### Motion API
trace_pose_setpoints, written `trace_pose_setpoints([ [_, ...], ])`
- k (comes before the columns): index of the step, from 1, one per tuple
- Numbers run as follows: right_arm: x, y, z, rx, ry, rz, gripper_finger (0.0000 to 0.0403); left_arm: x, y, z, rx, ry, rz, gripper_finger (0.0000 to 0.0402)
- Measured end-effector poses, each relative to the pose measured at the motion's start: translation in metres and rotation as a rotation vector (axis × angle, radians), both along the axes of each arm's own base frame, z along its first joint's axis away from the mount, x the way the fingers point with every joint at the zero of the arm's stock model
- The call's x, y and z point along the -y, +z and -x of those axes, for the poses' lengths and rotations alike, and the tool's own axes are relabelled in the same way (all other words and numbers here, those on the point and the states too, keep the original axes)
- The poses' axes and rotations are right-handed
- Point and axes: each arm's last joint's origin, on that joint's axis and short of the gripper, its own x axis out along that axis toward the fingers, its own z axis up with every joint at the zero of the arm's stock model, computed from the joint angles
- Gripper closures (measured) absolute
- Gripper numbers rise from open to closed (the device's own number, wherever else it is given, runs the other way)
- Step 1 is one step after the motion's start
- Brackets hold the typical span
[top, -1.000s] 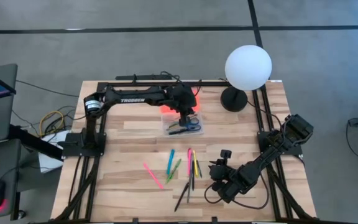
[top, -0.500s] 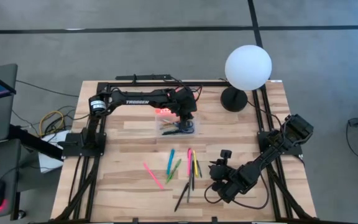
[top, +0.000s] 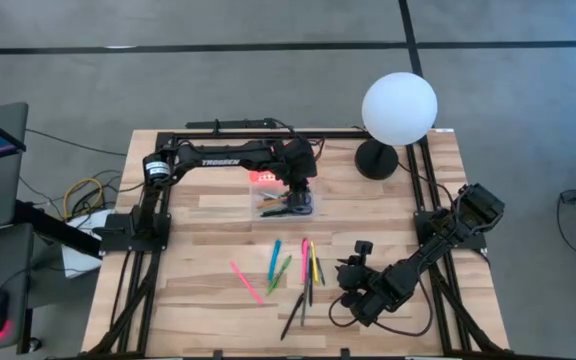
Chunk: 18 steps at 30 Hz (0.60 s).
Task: Pick & place school supplies into a supply box
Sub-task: Put the green crayon into the supply box
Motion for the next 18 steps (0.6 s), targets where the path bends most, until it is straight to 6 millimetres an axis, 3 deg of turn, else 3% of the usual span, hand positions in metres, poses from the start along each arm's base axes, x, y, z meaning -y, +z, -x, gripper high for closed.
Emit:
trace_pose_setpoints([
  [7, 0.0, 0.0, 0.0, 0.0, 0.0, 0.0, 0.0313, 0.038, 0.023, 0.003, -0.161, -0.111, 0.026, 0.0278],
  [18, -0.002, 0.0, 0.002, 0.019, -0.028, -0.033, 0.0313, 0.155, 0.02, 0.02, -0.432, -0.387, 0.025, 0.0278],
])
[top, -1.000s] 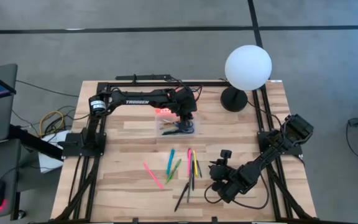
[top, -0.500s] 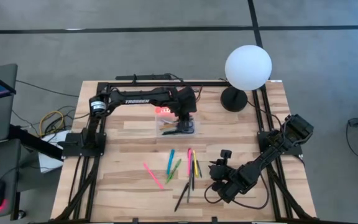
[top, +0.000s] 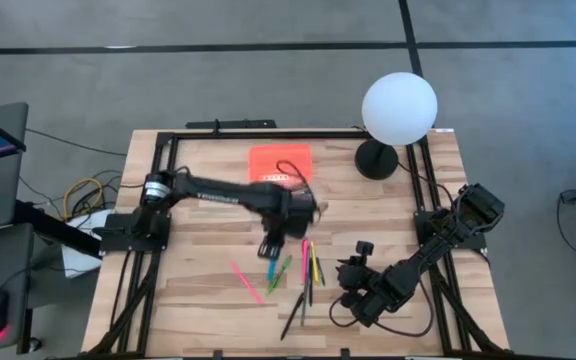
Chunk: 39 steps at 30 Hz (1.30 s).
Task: Pick & place school supplies into a supply box
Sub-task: Put the green crayon into the supply box
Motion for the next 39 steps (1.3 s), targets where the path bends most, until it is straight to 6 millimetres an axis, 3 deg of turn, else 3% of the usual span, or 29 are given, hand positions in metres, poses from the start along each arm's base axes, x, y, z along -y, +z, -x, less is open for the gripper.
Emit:
trace_pose_setpoints([
  [8, -0.005, 0.0, 0.003, -0.003, 0.005, -0.031, 0.0313, 0.079, -0.001, 0.018, -0.032, -0.174, -0.055, 0.0278],
  [14, -0.006, 0.0, 0.004, 0.001, 0.006, -0.037, 0.0313, 0.116, -0.002, 0.037, -0.063, -0.152, -0.189, 0.0278],
  [18, -0.006, 0.0, 0.003, 0.005, 0.005, -0.039, 0.0313, 0.133, -0.015, 0.052, -0.046, -0.175, -0.304, 0.0278],
  [25, -0.007, 0.0, 0.001, 0.027, 0.007, -0.059, 0.0313, 0.126, -0.032, 0.084, 0.159, -0.128, -0.256, 0.0278],
  [34, -0.007, 0.001, -0.003, 0.046, 0.001, -0.074, 0.0313, 0.086, -0.049, 0.154, 0.55, 0.026, -0.2, 0.0278],
  [39, -0.003, 0.003, -0.015, 0.088, 0.013, -0.082, 0.0313, 0.065, -0.062, 0.189, 0.799, 0.141, -0.141, 0.0278],
])
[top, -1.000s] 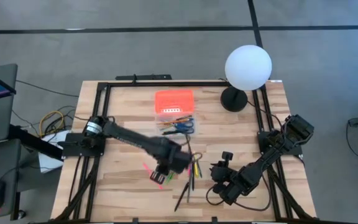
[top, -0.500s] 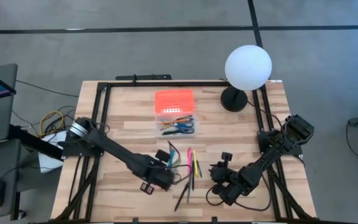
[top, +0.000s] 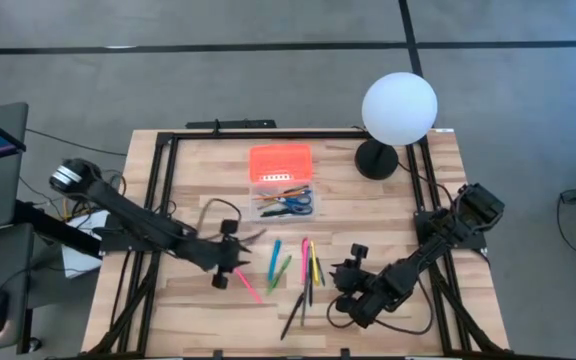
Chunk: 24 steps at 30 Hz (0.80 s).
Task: Pick & place school supplies into a supply box
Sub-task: Put the green crayon into the supply box
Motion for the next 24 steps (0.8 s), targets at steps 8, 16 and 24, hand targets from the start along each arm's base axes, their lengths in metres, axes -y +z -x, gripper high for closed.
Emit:
trace_pose_setpoints([
  [8, 0.023, 0.002, -0.031, -0.014, -0.018, -0.197, 0.0313, -0.016, -0.015, 0.028, 0.183, 0.063, 0.058, 0.0278],
  [16, 0.046, -0.001, -0.041, -0.032, -0.193, -0.342, 0.0313, -0.022, -0.03, 0.037, 0.168, 0.138, 0.067, 0.0278],
  [24, 0.039, -0.001, -0.038, -0.023, -0.195, -0.377, 0.0313, -0.024, -0.035, 0.04, 0.162, 0.145, 0.079, 0.0278],
])
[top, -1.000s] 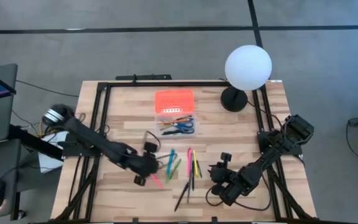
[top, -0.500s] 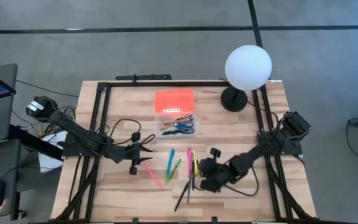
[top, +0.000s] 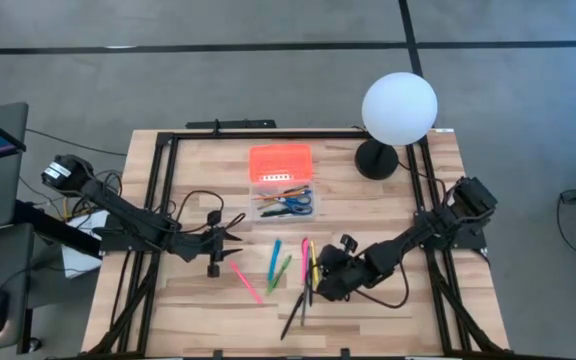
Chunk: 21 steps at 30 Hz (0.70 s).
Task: Pick & place school supplies into a supply box
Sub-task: Put the green crayon into the supply box
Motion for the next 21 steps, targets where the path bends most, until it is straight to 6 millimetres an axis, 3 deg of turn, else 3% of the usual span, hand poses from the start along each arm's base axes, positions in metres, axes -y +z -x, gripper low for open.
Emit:
trace_pose_setpoints([
  [16, -0.005, -0.01, -0.001, 0.002, -0.016, 0.009, 0.0313, -0.001, -0.003, 0.002, 0.028, 0.005, 0.027, 0.0278],
  [21, -0.006, -0.022, -0.003, -0.019, -0.014, 0.016, 0.0313, -0.001, -0.003, 0.002, 0.027, 0.004, 0.027, 0.0278],
])
